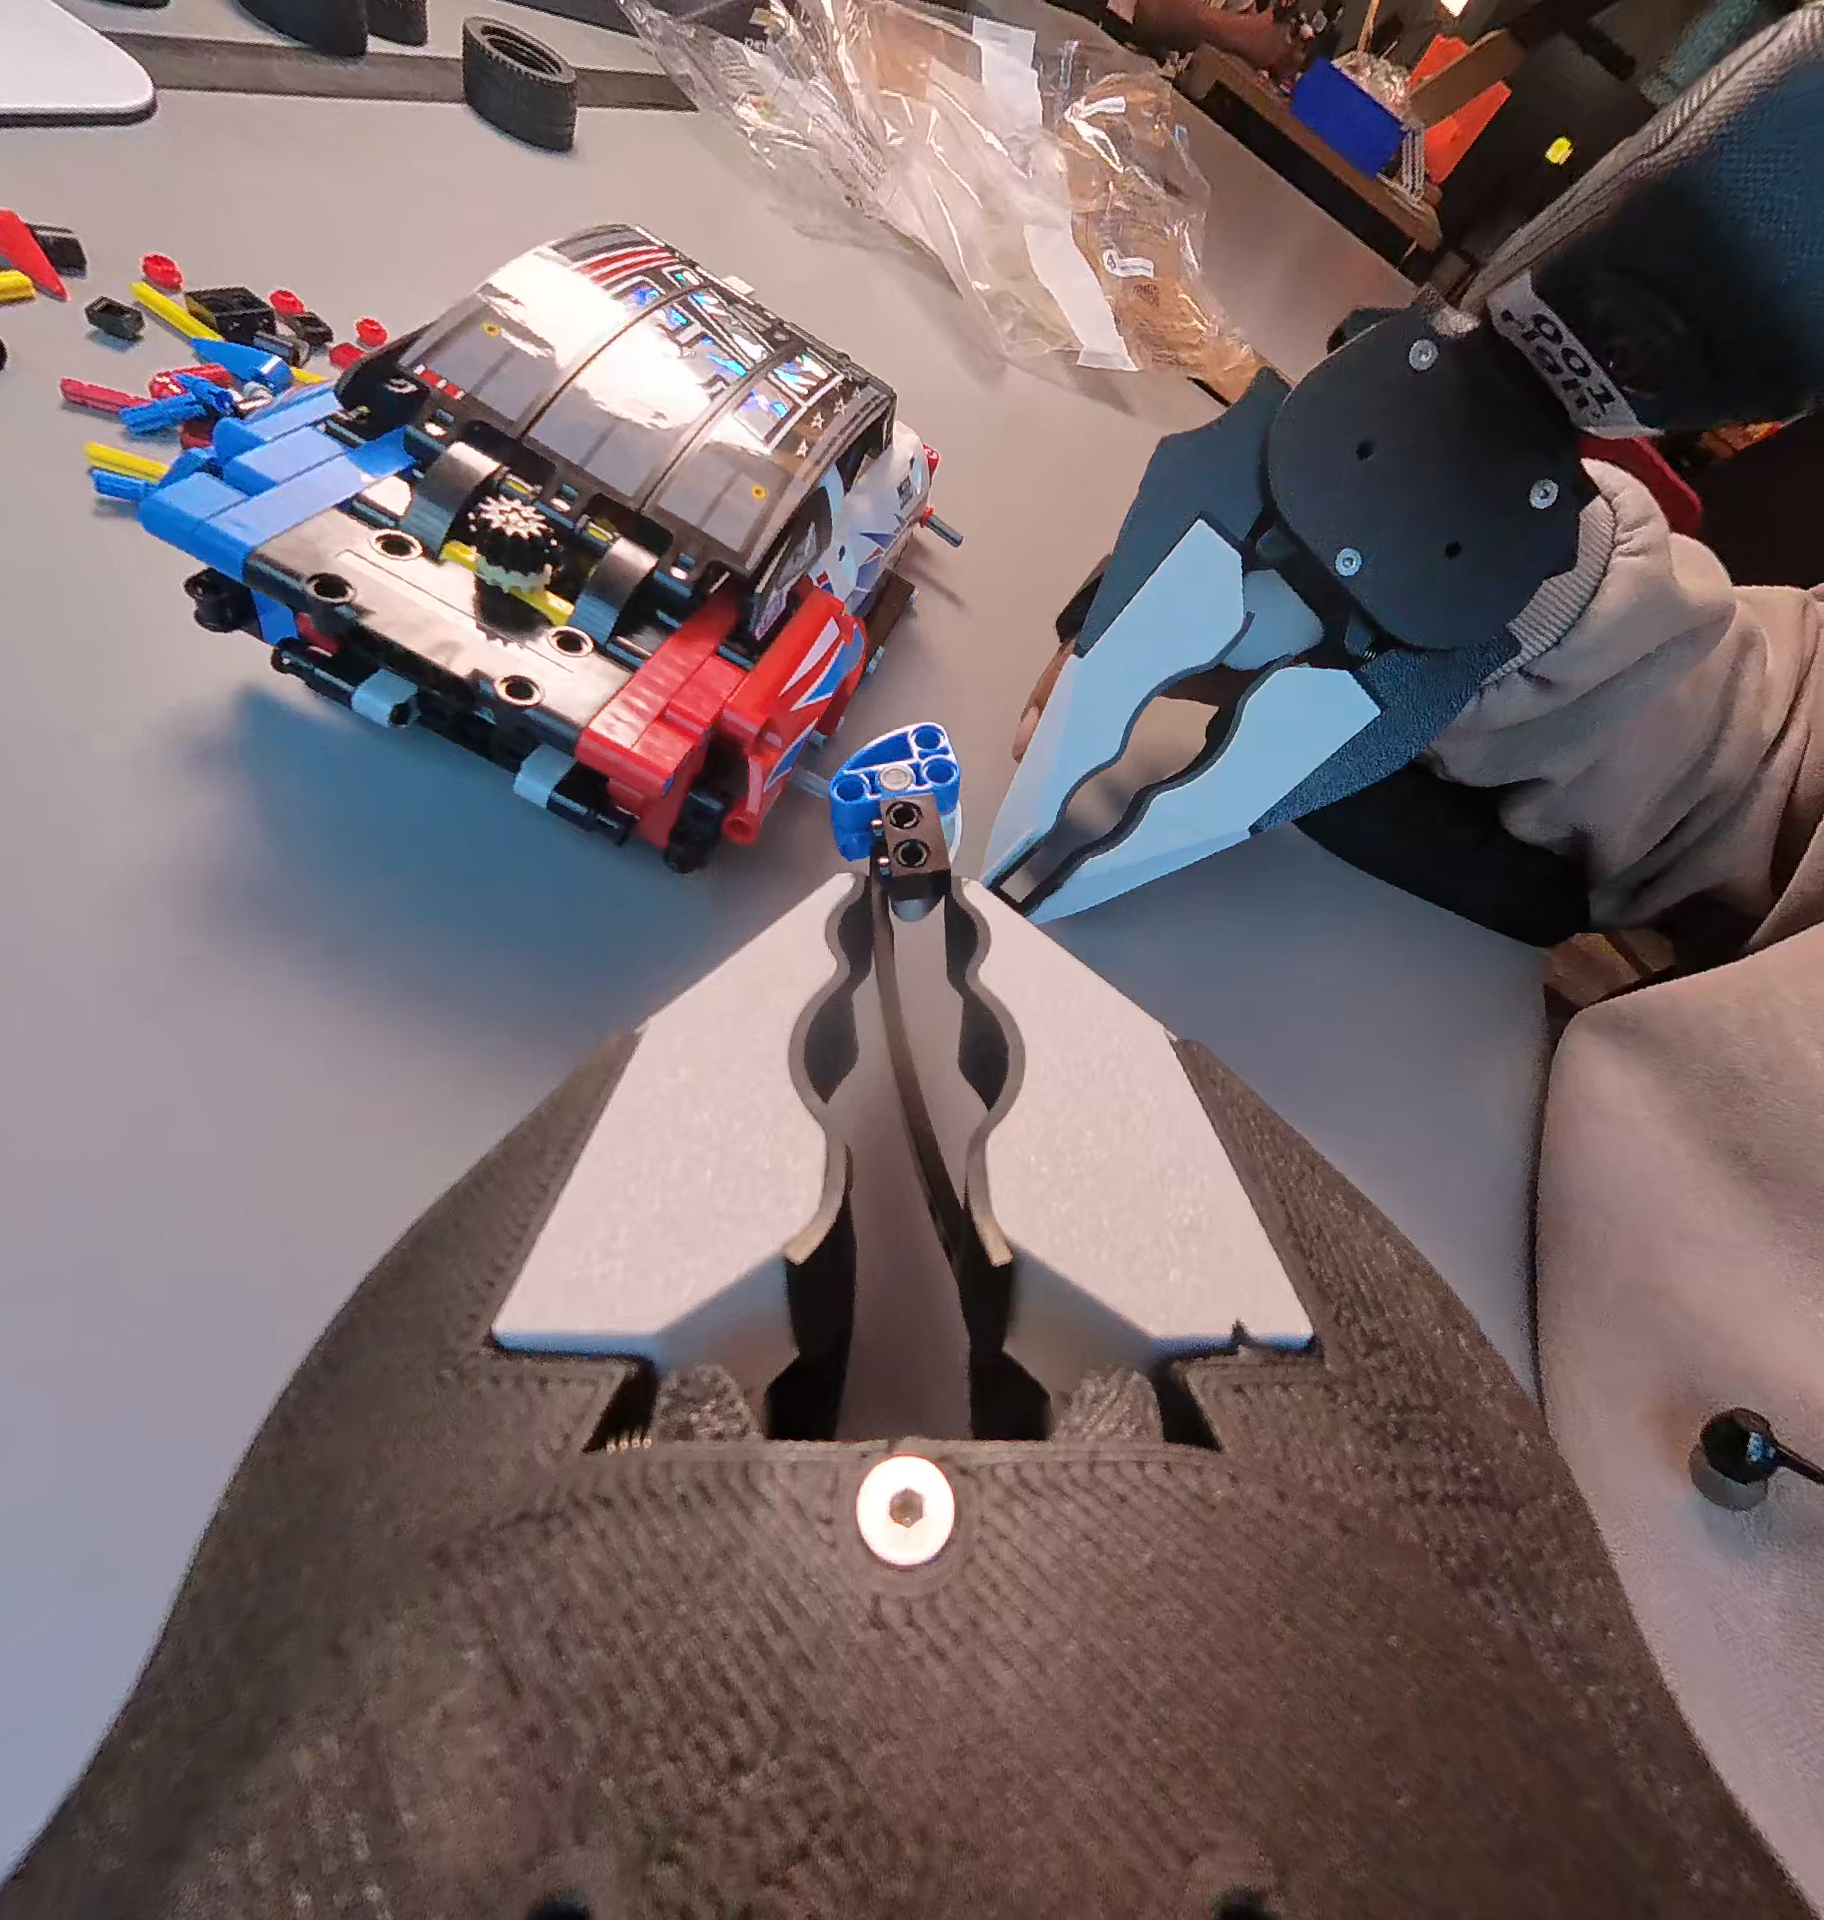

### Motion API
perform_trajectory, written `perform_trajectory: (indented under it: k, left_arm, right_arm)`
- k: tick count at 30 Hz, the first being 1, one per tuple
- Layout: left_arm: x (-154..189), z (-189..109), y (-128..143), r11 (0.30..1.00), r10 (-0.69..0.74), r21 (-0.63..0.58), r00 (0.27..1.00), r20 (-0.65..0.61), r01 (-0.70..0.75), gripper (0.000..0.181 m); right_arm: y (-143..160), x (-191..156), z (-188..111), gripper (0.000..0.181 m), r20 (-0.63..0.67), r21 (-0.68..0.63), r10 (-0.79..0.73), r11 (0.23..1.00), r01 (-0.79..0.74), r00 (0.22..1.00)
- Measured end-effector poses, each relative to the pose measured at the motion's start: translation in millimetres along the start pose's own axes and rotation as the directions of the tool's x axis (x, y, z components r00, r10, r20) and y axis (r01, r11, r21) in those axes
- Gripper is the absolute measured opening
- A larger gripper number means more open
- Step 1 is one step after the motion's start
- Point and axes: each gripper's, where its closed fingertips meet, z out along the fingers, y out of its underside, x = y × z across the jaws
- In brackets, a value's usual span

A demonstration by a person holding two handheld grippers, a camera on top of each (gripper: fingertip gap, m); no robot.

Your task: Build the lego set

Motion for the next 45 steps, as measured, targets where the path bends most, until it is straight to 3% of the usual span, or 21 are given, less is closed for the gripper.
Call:
perform_trajectory:
  k: [1,5,8,12,17,20,26,33,45]
  left_arm:
    - [0.7,0.0,-0.7,1.0,-0.01,0.008,1.0,-0.007,0.01,0.011]
    - [4.6,-2.1,-7.6,0.997,-0.047,0.057,0.998,-0.043,0.049,0.011]
    - [13.2,-9.0,-21.8,0.987,-0.061,0.141,0.992,-0.107,0.076,0.011]
    - [26.5,-17.2,-35.1,0.969,-0.101,0.201,0.974,-0.203,0.142,0.011]
    - [35.1,-18.0,-34.8,0.967,-0.133,0.178,0.954,-0.27,0.185,0.011]
    - [33.7,-19.3,-34.4,0.958,-0.173,0.17,0.938,-0.301,0.232,0.011]
    - [34.1,-18.8,-33.9,0.941,-0.234,0.153,0.905,-0.354,0.303,0.01]
    - [42.1,-18.7,-36.5,0.906,-0.31,0.129,0.839,-0.448,0.404,0.01]
    - [49.1,-20.6,-33.4,0.931,-0.269,0.102,0.846,-0.46,0.351,0.01]
  right_arm:
    - [-0.4,-0.5,0.1,0.005,-0.007,0.002,0.014,1.0,-0.014,1.0]
    - [-5.9,0.0,-0.7,0.005,-0.037,0.069,0.101,0.993,-0.098,0.994]
    - [-26.3,2.7,-10.6,0.005,0.003,0.257,0.255,0.934,-0.247,0.967]
    - [-60.9,0.3,-36.2,0.004,0.238,0.501,0.438,0.709,-0.496,0.867]
    - [-73.4,-1.9,-50.6,0.004,0.567,0.468,0.5,0.459,-0.755,0.655]
    - [-73.7,1.6,-57.5,0.004,0.654,0.439,0.485,0.383,-0.813,0.581]
    - [-74.4,3.9,-55.9,0.004,0.683,0.416,0.49,0.349,-0.84,0.541]
    - [-75.3,5.2,-53.8,0.004,0.678,0.429,0.484,0.351,-0.833,0.553]
    - [-77.1,-0.5,-55.6,0.004,0.705,0.422,0.449,0.356,-0.834,0.548]
